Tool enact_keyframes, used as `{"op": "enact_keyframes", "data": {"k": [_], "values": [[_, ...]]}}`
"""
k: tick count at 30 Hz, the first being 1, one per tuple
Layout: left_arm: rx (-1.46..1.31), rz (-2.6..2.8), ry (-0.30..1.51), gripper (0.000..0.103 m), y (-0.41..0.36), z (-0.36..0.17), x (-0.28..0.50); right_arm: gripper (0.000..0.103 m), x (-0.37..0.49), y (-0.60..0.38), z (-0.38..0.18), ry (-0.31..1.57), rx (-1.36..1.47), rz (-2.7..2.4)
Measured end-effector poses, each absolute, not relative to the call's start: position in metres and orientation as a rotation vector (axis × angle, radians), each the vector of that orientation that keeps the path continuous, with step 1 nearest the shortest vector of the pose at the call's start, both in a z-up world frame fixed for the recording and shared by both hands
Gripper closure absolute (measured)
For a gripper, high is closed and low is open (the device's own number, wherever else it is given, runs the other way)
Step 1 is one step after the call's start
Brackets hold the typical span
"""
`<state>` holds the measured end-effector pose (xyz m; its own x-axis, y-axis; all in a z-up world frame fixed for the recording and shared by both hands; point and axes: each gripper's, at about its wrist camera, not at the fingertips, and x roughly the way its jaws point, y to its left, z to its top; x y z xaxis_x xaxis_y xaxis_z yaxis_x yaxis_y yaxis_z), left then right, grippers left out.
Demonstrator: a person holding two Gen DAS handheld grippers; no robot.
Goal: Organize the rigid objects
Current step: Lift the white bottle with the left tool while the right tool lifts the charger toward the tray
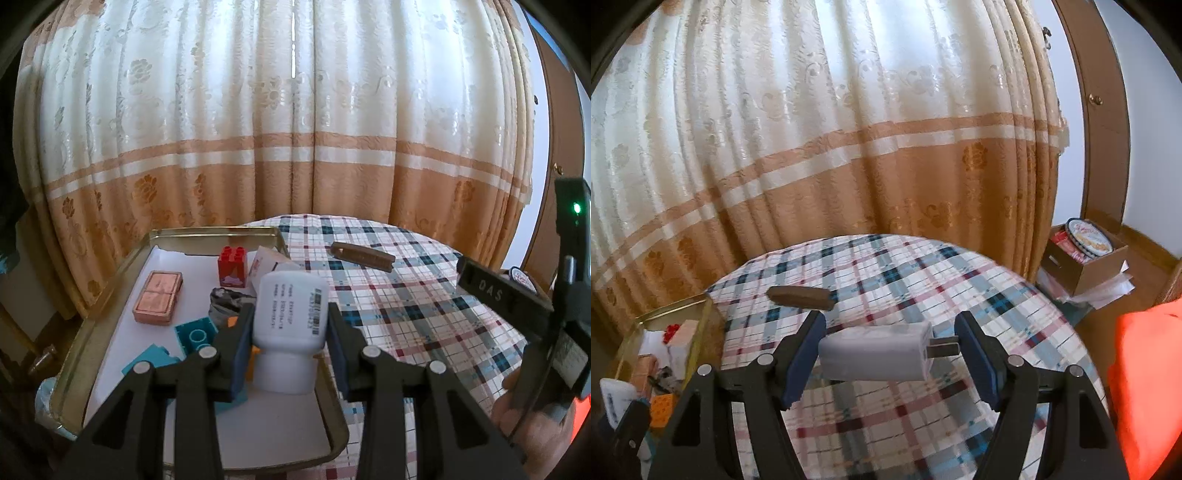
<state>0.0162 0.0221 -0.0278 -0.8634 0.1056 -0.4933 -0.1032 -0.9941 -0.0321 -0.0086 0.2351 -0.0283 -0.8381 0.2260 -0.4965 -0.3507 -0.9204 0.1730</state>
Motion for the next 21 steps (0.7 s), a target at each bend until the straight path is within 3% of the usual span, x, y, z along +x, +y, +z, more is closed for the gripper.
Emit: {"op": "enact_keyframes", "data": {"k": [21], "values": [[-0.765,3.014,-0.076,0.066,-0.021,-0.011,0.019,0.029,0.027,0.171,-0.014,0.37,-0.701,2.888]]}}
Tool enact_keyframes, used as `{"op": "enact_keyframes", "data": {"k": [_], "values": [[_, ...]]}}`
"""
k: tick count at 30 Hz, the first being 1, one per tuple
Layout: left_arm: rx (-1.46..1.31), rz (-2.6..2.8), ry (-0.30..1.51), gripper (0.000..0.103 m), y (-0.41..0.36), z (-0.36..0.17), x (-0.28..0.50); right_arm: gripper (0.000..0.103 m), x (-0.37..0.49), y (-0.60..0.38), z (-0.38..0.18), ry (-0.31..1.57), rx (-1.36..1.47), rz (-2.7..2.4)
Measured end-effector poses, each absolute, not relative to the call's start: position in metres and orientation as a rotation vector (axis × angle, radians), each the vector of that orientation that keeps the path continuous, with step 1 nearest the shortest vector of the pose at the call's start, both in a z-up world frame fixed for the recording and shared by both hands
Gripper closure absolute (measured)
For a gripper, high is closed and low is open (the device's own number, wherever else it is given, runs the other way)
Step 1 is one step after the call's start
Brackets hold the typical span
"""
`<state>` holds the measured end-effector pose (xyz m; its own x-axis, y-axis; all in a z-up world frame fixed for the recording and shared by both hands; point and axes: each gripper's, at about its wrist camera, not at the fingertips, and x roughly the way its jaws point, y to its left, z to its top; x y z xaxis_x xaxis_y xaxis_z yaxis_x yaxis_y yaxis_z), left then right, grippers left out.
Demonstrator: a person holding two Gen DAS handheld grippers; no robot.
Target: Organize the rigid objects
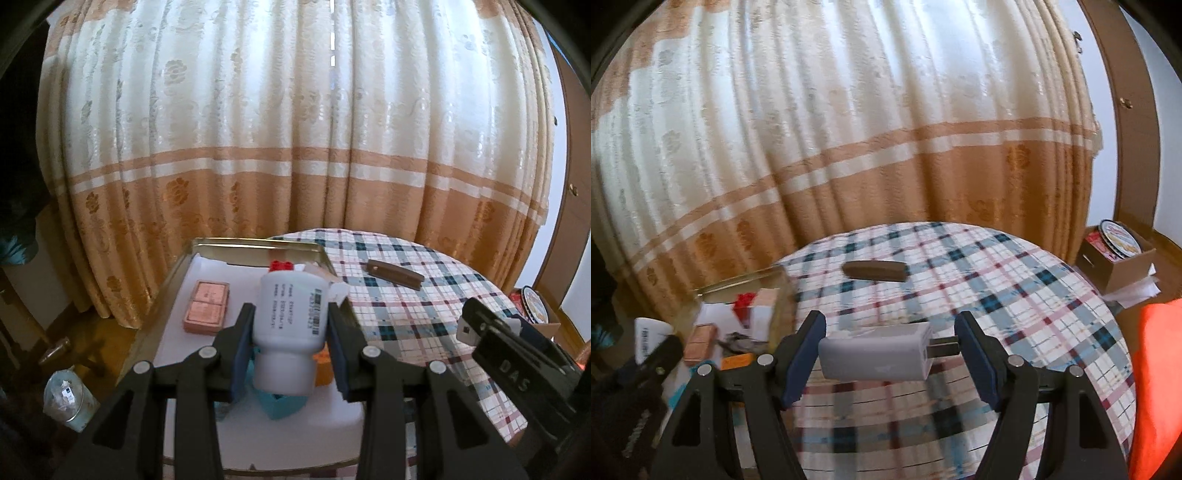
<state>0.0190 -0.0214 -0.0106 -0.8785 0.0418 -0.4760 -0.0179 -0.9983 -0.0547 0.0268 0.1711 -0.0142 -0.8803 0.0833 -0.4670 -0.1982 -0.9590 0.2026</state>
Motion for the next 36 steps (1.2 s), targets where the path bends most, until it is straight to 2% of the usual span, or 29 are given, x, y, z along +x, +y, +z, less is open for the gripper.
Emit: {"op": "enact_keyframes", "data": {"k": [16,36], "values": [[-0.806,3.1,-0.149,0.066,-0.07,-0.017,0.012,0.029,0.033,0.102,0.007,0.268,-0.624,3.065],[-0.927,3.127,-0.158,0.066,-0.09,-0.025,-0.001,0.028,0.019,0.067,-0.003,0.209,-0.776,3.12]]}}
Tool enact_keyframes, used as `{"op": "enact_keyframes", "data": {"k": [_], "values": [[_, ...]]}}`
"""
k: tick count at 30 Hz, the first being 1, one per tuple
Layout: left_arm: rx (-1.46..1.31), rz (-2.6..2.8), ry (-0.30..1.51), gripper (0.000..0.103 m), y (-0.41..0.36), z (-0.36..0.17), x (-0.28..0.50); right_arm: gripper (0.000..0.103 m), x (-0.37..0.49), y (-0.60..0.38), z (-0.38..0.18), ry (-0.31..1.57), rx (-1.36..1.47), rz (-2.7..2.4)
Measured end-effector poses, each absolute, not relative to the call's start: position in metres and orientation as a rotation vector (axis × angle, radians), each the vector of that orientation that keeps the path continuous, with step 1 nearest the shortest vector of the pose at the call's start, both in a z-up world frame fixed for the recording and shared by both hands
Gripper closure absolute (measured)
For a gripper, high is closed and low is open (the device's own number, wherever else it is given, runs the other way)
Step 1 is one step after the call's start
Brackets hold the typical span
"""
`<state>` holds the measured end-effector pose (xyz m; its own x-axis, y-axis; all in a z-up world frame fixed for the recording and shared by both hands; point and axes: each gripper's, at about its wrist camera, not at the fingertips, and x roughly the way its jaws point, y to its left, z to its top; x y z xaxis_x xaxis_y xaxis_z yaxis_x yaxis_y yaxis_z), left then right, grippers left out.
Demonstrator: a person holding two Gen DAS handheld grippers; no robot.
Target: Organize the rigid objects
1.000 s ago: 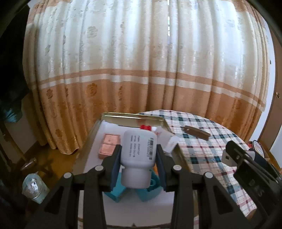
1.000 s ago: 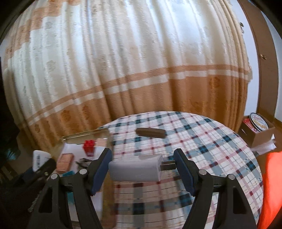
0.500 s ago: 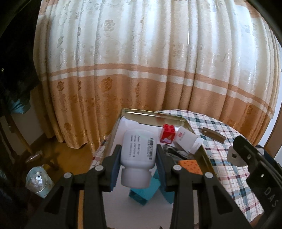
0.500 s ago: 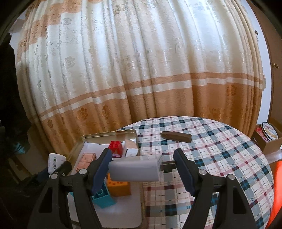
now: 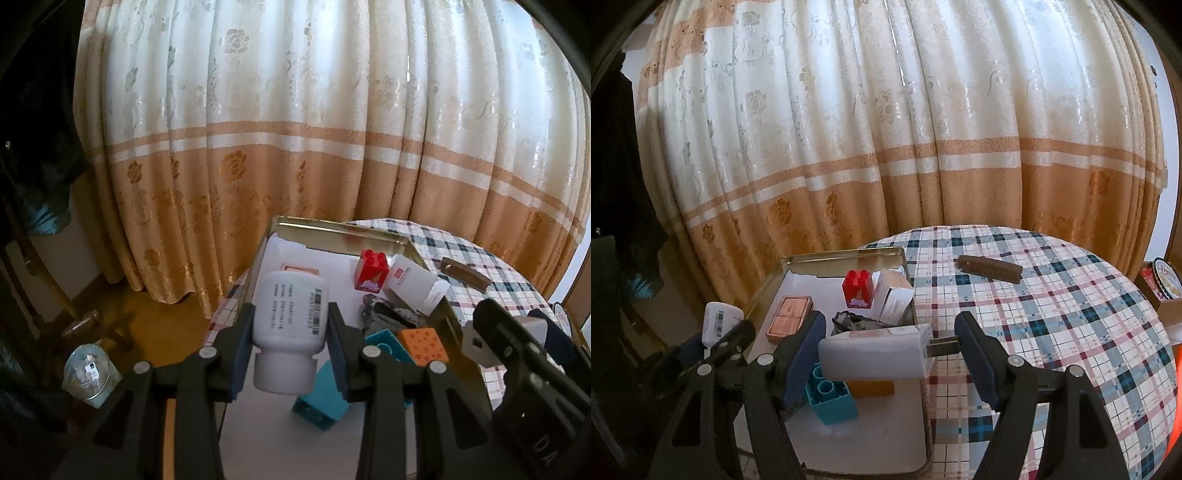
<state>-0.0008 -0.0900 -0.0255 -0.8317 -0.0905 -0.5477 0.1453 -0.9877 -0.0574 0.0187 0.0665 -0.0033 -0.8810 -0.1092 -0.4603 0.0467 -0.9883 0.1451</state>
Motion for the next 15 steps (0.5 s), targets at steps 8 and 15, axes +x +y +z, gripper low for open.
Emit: {"op": "enact_keyframes", "data": {"k": [8,15], "values": [[0.884,-2.87,0.135,0.066,-0.091,-0.029,-0.004,0.028,0.008,0.063,-0.003,-0.181,0.764,-2.957],[0.906,-2.858,0.131,0.066,-0.092,-0.031,-0.007,0.028,0.003,0.065,-0.003,-0.193,0.778,-2.952]]}}
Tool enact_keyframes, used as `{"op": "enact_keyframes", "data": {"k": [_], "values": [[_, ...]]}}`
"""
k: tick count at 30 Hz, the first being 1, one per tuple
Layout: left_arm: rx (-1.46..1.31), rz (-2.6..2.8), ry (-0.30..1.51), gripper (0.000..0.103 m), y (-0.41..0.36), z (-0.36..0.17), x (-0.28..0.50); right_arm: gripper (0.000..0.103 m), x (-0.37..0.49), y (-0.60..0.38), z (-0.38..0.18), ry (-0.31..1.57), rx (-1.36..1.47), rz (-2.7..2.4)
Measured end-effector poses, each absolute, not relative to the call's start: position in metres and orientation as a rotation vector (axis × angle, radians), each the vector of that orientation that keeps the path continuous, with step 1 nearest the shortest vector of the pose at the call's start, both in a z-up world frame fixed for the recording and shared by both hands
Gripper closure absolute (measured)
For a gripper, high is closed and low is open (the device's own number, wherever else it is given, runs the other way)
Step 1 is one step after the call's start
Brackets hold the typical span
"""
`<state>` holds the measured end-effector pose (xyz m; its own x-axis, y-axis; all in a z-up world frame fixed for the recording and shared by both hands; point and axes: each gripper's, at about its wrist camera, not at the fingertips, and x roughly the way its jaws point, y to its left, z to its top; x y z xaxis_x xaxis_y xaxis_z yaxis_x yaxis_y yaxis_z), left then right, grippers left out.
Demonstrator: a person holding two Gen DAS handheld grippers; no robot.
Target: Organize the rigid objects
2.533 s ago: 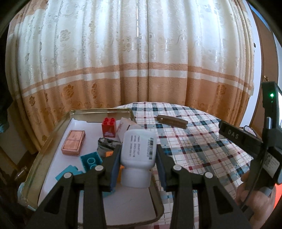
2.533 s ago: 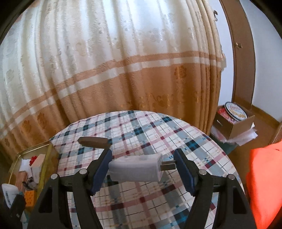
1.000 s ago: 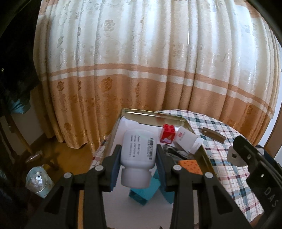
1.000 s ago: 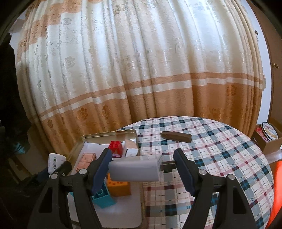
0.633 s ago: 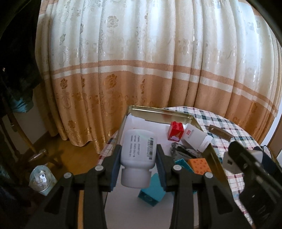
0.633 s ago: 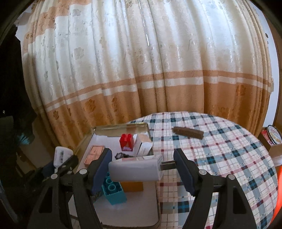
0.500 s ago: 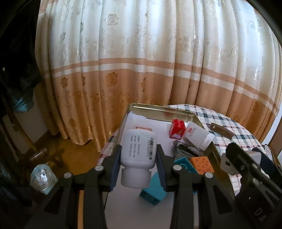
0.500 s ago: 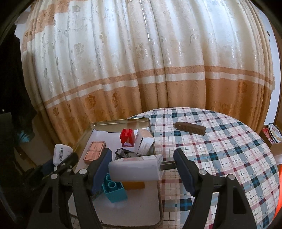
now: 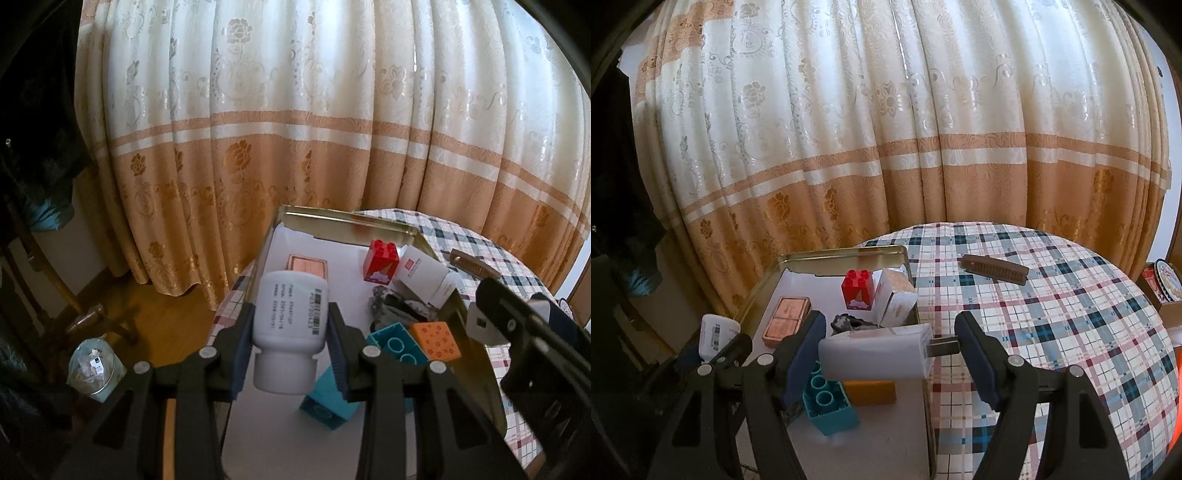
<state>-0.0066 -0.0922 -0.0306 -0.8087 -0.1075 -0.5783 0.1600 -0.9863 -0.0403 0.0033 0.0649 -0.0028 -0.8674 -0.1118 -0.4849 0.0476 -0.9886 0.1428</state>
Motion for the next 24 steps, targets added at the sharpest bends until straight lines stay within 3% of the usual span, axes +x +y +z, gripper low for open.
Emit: {"op": "enact_keyframes", "data": {"k": [24], "values": [[0.933,-2.853,0.122,0.066,-0.093,-0.031,-0.011,0.028,-0.005,0.066,-0.01,-0.253,0.832,-2.937]]}}
